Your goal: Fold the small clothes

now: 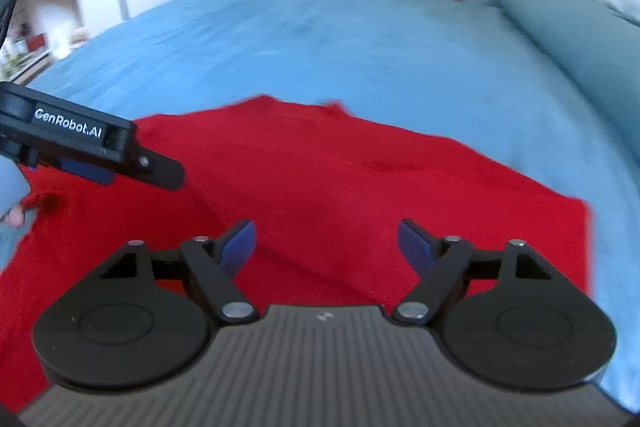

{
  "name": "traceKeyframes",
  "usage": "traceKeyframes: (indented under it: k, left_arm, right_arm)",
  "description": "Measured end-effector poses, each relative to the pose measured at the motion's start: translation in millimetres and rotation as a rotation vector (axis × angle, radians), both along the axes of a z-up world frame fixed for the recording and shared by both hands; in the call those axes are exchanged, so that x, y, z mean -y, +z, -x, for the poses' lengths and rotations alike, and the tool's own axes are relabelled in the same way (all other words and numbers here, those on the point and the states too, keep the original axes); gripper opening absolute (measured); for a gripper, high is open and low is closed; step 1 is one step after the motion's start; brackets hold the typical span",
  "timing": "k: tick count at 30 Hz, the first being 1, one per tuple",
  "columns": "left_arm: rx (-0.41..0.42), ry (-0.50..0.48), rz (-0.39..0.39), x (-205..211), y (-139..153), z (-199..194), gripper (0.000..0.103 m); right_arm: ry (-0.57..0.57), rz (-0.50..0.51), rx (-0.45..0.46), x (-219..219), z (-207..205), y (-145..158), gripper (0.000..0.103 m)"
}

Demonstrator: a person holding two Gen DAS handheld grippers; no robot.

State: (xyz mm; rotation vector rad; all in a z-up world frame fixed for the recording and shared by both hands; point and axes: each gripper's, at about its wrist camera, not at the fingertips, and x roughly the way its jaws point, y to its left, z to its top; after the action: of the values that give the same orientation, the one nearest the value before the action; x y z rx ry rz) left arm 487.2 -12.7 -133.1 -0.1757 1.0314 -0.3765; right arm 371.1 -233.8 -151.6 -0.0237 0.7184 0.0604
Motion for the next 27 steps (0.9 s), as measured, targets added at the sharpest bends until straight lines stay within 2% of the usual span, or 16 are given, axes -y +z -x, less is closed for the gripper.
traceKeyframes:
  k: [5, 7, 11, 12, 13, 14, 15, 17, 20, 24, 27]
  left_arm:
    - [-0.018, 0.016, 0.018, 25, -17, -4, 0.079]
    - [-0.023, 0.035, 0.025, 30, -24, -5, 0.067]
    - [-0.006, 0.077, 0.004, 40, -31, -7, 0.050]
    - [-0.002, 0.092, -0.008, 43, -31, -9, 0.040]
    - [-0.001, 0.107, -0.010, 44, -30, -11, 0.021]
    - [-0.002, 0.118, -0.001, 45, -31, -13, 0.009]
    - [-0.006, 0.125, 0.009, 45, -31, -15, 0.004]
    - [0.013, 0.128, 0.023, 47, -23, -17, 0.004]
    - [0.111, 0.098, 0.043, 44, 7, -14, 0.004]
    - [0.241, 0.173, 0.042, 3, 52, -6, 0.004]
    - [0.279, 0.241, 0.000, -39, 60, 2, 0.004]
  right_arm:
    - [-0.152, 0.003, -0.023, 54, 33, 1, 0.102]
    - [-0.212, -0.004, -0.037, 70, 40, -3, 0.102]
    - [-0.314, -0.002, -0.056, 90, 49, -15, 0.102]
    - [-0.339, 0.000, -0.060, 93, 51, -17, 0.102]
    - [-0.359, -0.001, -0.065, 96, 52, -19, 0.102]
    - [-0.378, -0.004, -0.070, 99, 54, -21, 0.102]
    - [-0.396, -0.008, -0.074, 101, 55, -22, 0.102]
    - [-0.416, -0.014, -0.094, 101, 52, -26, 0.102]
    - [-0.456, 0.029, -0.128, 100, 48, -32, 0.103]
    - [-0.438, 0.102, -0.166, 100, 28, -41, 0.103]
    - [-0.421, 0.095, -0.148, 102, 16, -43, 0.103]
